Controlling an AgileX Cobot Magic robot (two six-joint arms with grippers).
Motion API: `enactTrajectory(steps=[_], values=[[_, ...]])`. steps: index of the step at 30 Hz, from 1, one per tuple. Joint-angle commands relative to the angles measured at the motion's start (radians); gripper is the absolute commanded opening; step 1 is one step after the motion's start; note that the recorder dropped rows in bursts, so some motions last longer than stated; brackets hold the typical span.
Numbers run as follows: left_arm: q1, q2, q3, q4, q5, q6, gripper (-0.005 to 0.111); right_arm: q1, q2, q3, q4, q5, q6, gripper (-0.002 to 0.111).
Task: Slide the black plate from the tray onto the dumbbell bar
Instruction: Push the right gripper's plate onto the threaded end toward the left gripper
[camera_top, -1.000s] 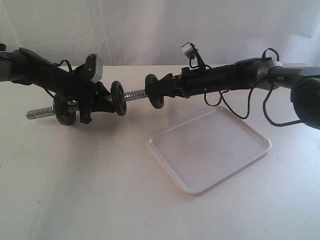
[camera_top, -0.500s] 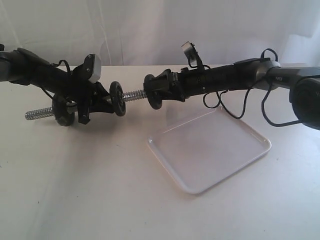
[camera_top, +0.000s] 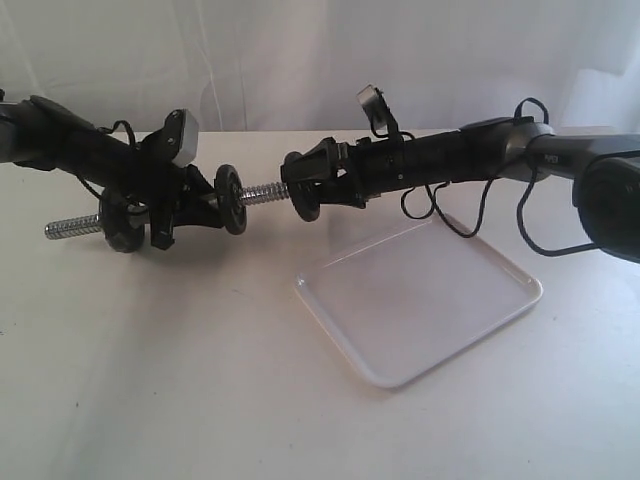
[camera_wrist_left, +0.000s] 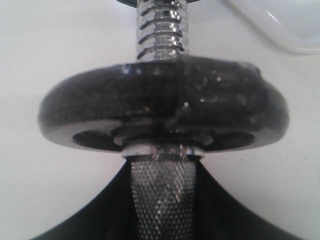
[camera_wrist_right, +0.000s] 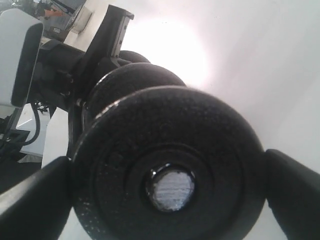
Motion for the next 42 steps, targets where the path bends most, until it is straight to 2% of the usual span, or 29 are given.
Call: enactTrajectory(steps=[1, 10, 20, 25, 28, 30, 32, 38, 42], values=[[-0.023, -0.117, -0.016, -0.464, 0.14, 0.022, 0.0, 0.054, -0.013, -0.005, 0.128, 0.053, -0.019, 0.0], [-0.023, -0.117, -0.016, -0.462, 0.145, 0.012, 0.0, 0.054, -0.013, -0.005, 0.205, 0.053, -0.134, 0.0], [-0.023, -0.117, -0.016, -0.379, 0.115, 0.002, 0.001, 0.054, -0.013, -0.005, 0.209, 0.053, -0.149, 0.0], [-0.025, -0.117, -0.016, -0.328, 0.109, -0.011, 0.018, 0.054, -0.013, -0.005, 0.209, 0.053, -0.149, 0.0], [-0.025, -0.117, -0.016, -0.328, 0.109, -0.011, 0.022, 0.054, -0.013, -0.005, 0.209, 0.053, -0.147, 0.0], [-0.025, -0.117, -0.016, -0.332, 0.107, -0.011, 0.016, 0.054, -0.013, -0.005, 0.207, 0.053, -0.147, 0.0], [-0.025, -0.117, -0.016, -0.332, 0.109, -0.008, 0.0, 0.058, -0.013, -0.005, 0.199, 0.053, -0.144, 0.0], [-0.025, -0.117, -0.016, -0.363, 0.114, 0.011, 0.0, 0.07, -0.013, -0.005, 0.194, 0.053, -0.138, 0.002], [-0.025, -0.117, -0.016, -0.379, 0.115, 0.015, 0.0, 0.074, -0.013, -0.005, 0.194, 0.053, -0.141, 0.015]])
